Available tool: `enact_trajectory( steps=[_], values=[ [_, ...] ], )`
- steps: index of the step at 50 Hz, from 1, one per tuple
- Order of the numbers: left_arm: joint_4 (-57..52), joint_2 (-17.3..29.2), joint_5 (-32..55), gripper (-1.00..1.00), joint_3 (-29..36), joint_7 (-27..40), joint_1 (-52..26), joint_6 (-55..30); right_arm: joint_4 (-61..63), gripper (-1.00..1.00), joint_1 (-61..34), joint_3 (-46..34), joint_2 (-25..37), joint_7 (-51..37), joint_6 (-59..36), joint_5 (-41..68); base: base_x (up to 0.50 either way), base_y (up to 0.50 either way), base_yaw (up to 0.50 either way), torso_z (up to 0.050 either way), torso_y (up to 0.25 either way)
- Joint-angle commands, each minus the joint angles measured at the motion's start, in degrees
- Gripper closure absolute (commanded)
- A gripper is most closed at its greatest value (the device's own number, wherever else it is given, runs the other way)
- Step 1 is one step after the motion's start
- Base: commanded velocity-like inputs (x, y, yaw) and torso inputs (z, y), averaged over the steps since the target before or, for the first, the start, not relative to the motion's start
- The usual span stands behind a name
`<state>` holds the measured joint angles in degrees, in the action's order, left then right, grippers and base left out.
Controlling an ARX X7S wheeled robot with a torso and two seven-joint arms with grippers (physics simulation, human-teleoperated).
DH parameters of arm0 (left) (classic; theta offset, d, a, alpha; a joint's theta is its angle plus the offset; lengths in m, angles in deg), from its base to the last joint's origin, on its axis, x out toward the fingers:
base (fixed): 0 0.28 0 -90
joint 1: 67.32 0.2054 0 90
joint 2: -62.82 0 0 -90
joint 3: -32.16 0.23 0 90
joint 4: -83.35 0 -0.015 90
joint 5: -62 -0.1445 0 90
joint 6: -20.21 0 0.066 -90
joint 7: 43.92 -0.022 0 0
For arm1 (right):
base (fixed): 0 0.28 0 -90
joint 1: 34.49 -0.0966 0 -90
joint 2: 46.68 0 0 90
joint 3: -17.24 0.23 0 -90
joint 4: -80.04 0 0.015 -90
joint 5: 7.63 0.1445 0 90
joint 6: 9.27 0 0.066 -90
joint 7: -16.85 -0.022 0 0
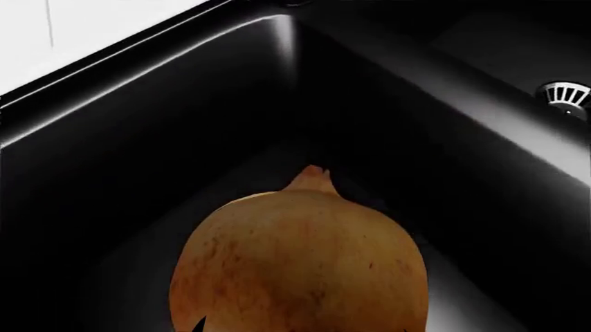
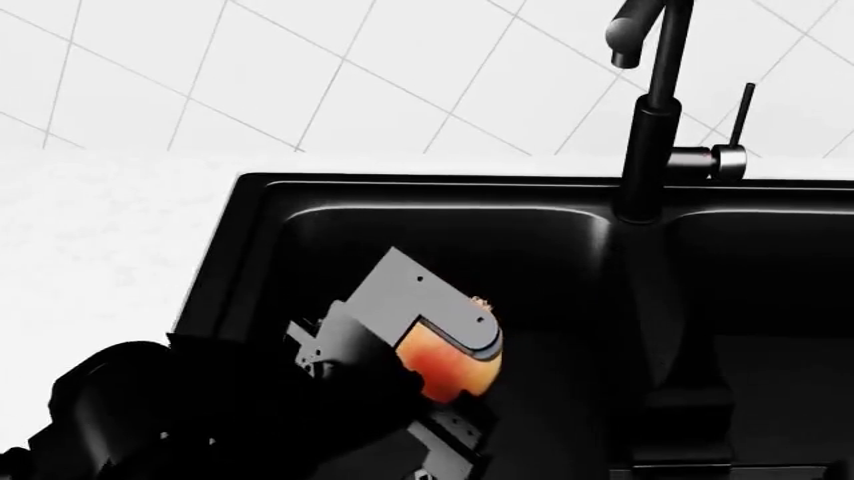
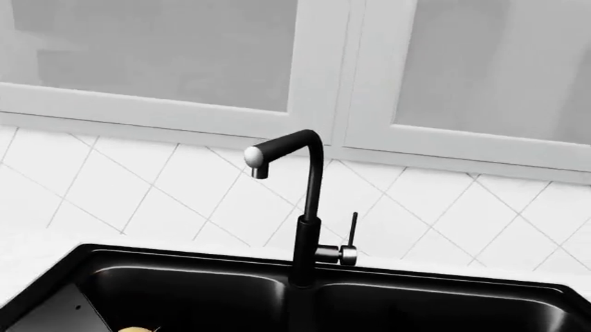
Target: There is a mixed pile of frozen fruits and vegetables on the counter. Locate all the frozen vegetables and place the items in a bowl on the counter. Take all the frozen fruits and defrost them in a running sink.
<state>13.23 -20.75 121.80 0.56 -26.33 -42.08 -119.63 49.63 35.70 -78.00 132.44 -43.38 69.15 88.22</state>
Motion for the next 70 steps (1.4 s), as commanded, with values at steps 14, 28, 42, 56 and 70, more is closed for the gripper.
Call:
enact_trajectory(
  steps=[14, 28, 42, 56, 70],
  values=[
    [16.43, -5.48, -3.59, 1.00, 4.68, -6.89, 0.74, 5.10, -0.17, -1.00, 9.78, 4.48, 0.00, 1.04, 2.56, -3.15, 0.00, 0.00, 0.00, 0.000, 0.000],
    [22.15, -6.37, 4.23, 1.00, 14.10, -7.45, -1.18, 9.89, -0.29, -1.00, 19.28, 21.62, -8.00, 2.55, -8.42, 0.08, 0.00, 0.00, 0.00, 0.001, 0.001],
    [24.21, -6.35, 13.13, 1.00, 23.14, -6.33, -4.17, 14.80, -0.41, -1.00, 16.07, 16.36, -8.06, 2.42, -7.54, -1.24, 0.00, 0.00, 0.00, 0.000, 0.001],
    [14.57, -2.89, 14.88, -1.00, 22.52, -1.48, -6.63, 14.17, -0.50, -1.00, 14.86, 15.54, -9.12, 2.59, -8.56, -1.18, 0.00, 0.00, 0.00, 0.000, 0.000],
    [-4.52, 6.44, 18.53, -1.00, 17.74, 9.18, -8.27, 14.40, -1.46, -1.00, 10.11, 10.58, -9.58, 2.96, -9.10, -0.87, 0.00, 0.00, 0.00, 0.000, 0.000]
  ],
)
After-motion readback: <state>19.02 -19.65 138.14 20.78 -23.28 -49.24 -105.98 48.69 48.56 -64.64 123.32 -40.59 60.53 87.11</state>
